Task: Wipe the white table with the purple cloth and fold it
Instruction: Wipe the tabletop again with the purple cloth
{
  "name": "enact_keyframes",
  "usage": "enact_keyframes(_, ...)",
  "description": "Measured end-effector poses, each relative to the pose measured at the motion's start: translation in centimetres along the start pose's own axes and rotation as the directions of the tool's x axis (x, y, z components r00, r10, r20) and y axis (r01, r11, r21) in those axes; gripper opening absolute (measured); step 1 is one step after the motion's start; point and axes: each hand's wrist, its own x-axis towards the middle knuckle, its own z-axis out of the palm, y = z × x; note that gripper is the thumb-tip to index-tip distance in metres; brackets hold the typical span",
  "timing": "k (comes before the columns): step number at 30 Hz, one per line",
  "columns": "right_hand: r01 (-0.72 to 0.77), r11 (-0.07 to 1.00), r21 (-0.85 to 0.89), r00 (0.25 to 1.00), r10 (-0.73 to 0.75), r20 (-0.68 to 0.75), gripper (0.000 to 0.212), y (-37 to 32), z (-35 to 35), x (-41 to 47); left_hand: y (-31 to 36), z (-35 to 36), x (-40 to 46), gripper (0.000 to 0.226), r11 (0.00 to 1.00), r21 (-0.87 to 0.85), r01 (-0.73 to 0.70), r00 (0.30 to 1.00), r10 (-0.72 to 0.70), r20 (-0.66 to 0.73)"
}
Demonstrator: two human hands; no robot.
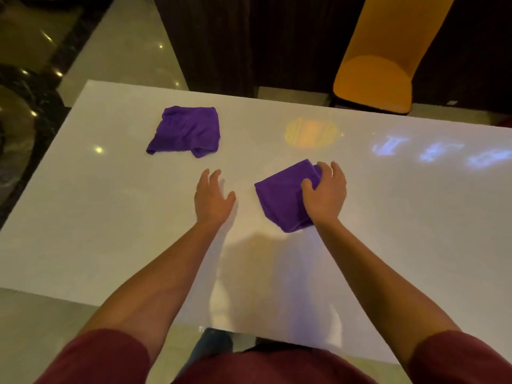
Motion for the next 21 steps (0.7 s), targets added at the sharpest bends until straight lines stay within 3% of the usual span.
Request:
enact_keyframes(4, 0.045, 0.988, -0.151, 0.996, -0.033, 0.079, 0.057, -0.5, 3.0, -1.0, -9.3, -3.7, -1.2, 0.061, 0.963, 0.149, 0.225, 0.955, -0.188, -0.229)
enact_keyframes(8, -0.063, 0.954, -0.294, 0.990, 0.098, 0.103, 0.064, -0.3, 7.2, 1.0, -19.3, -5.3, -3.4, 0.067, 0.853, 0.289, 0.435, 0.899, -0.394, -0.190)
enact_keyframes(11, 0.000, 0.893, -0.451, 0.988, 0.069, 0.136, 0.071, -0.9, 11.2, 0.7, -22.5, -4.2, -4.6, 0.074, 0.848, 0.322, 0.421, 0.907, -0.392, -0.156)
enact_keyframes(21, 0.407, 0.818, -0.407, 0.908, -0.314, 0.277, 0.073, -14.3, 24.6, -6.7, -23.9, -3.1, -4.2, 0.072, 0.854, 0.317, 0.414, 0.906, -0.353, -0.232)
